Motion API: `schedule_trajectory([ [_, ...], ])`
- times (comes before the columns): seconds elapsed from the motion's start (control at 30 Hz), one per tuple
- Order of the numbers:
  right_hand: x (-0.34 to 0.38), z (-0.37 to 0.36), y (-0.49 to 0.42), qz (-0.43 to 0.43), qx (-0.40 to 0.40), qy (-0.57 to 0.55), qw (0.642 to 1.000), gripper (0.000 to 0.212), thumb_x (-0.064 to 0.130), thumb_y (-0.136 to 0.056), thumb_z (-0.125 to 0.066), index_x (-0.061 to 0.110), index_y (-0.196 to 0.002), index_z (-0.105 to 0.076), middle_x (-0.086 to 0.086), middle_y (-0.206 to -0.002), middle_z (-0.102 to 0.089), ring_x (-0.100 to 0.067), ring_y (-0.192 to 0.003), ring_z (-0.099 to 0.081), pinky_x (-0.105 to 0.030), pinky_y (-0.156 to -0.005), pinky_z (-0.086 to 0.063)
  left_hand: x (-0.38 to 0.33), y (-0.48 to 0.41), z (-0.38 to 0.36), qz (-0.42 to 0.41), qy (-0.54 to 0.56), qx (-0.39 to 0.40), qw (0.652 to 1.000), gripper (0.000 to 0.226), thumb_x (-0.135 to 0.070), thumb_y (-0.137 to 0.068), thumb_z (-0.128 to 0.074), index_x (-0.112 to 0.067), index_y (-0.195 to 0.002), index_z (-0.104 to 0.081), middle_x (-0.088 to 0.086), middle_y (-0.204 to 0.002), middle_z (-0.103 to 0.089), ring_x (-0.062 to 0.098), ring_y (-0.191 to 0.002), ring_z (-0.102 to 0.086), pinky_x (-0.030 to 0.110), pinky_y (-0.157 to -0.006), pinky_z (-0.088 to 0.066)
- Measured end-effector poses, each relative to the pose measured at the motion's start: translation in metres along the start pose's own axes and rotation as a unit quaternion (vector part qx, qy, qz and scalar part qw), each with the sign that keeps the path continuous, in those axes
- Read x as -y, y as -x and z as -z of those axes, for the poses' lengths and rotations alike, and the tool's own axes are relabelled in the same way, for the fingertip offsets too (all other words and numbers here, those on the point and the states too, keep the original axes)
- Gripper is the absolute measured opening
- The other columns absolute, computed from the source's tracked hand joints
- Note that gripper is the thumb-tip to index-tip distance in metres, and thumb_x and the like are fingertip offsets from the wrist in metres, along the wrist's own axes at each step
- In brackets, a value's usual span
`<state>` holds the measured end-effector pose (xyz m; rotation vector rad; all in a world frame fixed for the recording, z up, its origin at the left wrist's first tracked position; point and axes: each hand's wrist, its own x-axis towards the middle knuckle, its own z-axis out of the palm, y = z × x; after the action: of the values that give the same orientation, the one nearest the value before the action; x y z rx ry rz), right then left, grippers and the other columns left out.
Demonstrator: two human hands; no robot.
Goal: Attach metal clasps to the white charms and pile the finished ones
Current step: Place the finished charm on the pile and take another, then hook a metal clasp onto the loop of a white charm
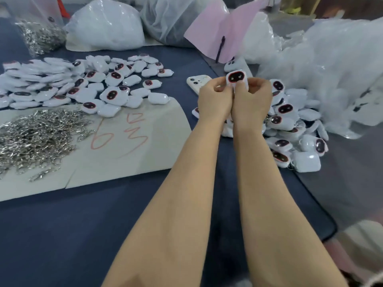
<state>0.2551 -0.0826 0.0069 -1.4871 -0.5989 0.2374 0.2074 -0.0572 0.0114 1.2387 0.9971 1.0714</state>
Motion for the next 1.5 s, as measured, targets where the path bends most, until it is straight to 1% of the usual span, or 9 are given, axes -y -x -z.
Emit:
schedule_trajectory([
  [0.17, -0.01, 0.028, -0.02, 0.036, -0.061, 0.094, 0.993, 0.018, 0.013, -0.089, -0.053, 0.012, -0.108, -0.055, -0.003, -0.116, -0.054, -0.006, -0.087, -0.047, 0.0, -0.069, -0.033, 0.009, 0.0, -0.032, -0.011, -0.048, 0.019, 0.999, 0.012, -0.017, -0.087, -0.064, -0.016, -0.098, -0.058, 0.002, -0.097, -0.067, 0.02, -0.097, -0.064, 0.04, -0.092, -0.051],
  [0.43, -0.018, 0.034, -0.022, 0.032, -0.059, 0.128, 0.989, 0.021, 0.008, -0.09, -0.047, 0.011, -0.107, -0.057, -0.003, -0.117, -0.057, -0.005, -0.094, -0.044, -0.003, -0.075, -0.028, 0.013, -0.006, -0.033, -0.109, -0.239, 0.035, 0.964, 0.017, -0.026, -0.086, -0.065, -0.013, -0.097, -0.066, 0.001, -0.101, -0.067, 0.016, -0.097, -0.06, 0.031, -0.089, -0.047],
  [0.6, 0.002, 0.008, -0.008, 0.076, -0.062, 0.067, 0.993, 0.018, 0.007, -0.088, -0.048, 0.011, -0.101, -0.059, 0.005, -0.099, -0.056, -0.004, -0.088, -0.047, 0.001, -0.072, -0.032, 0.003, -0.005, -0.009, -0.088, -0.102, -0.033, 0.99, 0.009, -0.023, -0.09, -0.059, -0.015, -0.087, -0.063, -0.006, -0.083, -0.063, 0.01, -0.083, -0.058, 0.022, -0.079, -0.045],
  [0.8, 0.02, -0.074, 0.039, 0.054, 0.108, -0.016, 0.993, 0.016, 0.006, -0.088, -0.049, 0.012, -0.098, -0.06, 0.013, -0.083, -0.056, -0.007, -0.084, -0.055, -0.013, -0.071, -0.04, -0.02, -0.019, 0.085, -0.096, -0.015, -0.188, 0.977, 0.012, -0.012, -0.09, -0.053, -0.019, -0.082, -0.058, -0.005, -0.08, -0.06, 0.011, -0.077, -0.055, 0.029, -0.08, -0.047],
  [0.97, 0.022, -0.151, 0.086, 0.075, 0.285, 0.062, 0.953, 0.022, 0.011, -0.092, -0.047, 0.013, -0.109, -0.06, 0.007, -0.097, -0.063, -0.011, -0.096, -0.055, -0.011, -0.072, -0.035, -0.026, -0.03, 0.185, -0.044, 0.039, -0.312, 0.948, 0.009, -0.012, -0.091, -0.05, -0.015, -0.084, -0.055, 0.003, -0.08, -0.056, 0.014, -0.076, -0.05, 0.035, -0.074, -0.046],
  [1.13, 0.02, -0.214, 0.122, 0.184, 0.386, 0.168, 0.888, 0.029, 0.013, -0.092, -0.047, 0.013, -0.118, -0.058, -0.006, -0.116, -0.064, -0.024, -0.11, -0.055, -0.034, -0.095, -0.041, -0.027, -0.04, 0.256, -0.001, 0.12, -0.393, 0.911, 0.009, -0.005, -0.09, -0.042, -0.009, -0.091, -0.051, 0.006, -0.082, -0.049, 0.016, -0.072, -0.045, 0.024, -0.061, -0.039],
  [1.33, -0.001, -0.256, 0.145, 0.254, 0.433, 0.43, 0.751, 0.039, 0.033, -0.094, -0.035, 0.039, -0.131, -0.048, -0.015, -0.14, -0.042, -0.034, -0.142, -0.012, -0.058, -0.112, 0.003, -0.024, -0.053, 0.279, 0.021, 0.159, -0.412, 0.897, 0.011, -0.007, -0.092, -0.043, -0.009, -0.095, -0.054, 0.001, -0.072, -0.047, 0.009, -0.059, -0.042, 0.019, -0.05, -0.037],
  [1.4, -0.007, -0.257, 0.146, 0.271, 0.408, 0.452, 0.746, 0.037, 0.028, -0.093, -0.037, 0.035, -0.126, -0.053, -0.013, -0.134, -0.048, -0.032, -0.138, -0.021, -0.056, -0.112, 0.002, -0.021, -0.056, 0.278, 0.025, 0.164, -0.407, 0.898, 0.012, -0.009, -0.093, -0.043, -0.009, -0.097, -0.054, 0.0, -0.073, -0.048, 0.008, -0.06, -0.043, 0.019, -0.051, -0.037],
  [1.5, -0.011, -0.254, 0.144, 0.273, 0.359, 0.41, 0.793, 0.03, 0.019, -0.088, -0.045, 0.028, -0.112, -0.062, -0.007, -0.114, -0.061, -0.026, -0.127, -0.038, -0.051, -0.113, -0.003, -0.018, -0.059, 0.276, 0.024, 0.167, -0.403, 0.899, 0.018, -0.01, -0.093, -0.043, -0.007, -0.104, -0.057, 0.002, -0.078, -0.05, 0.011, -0.064, -0.044, 0.02, -0.054, -0.038],
])
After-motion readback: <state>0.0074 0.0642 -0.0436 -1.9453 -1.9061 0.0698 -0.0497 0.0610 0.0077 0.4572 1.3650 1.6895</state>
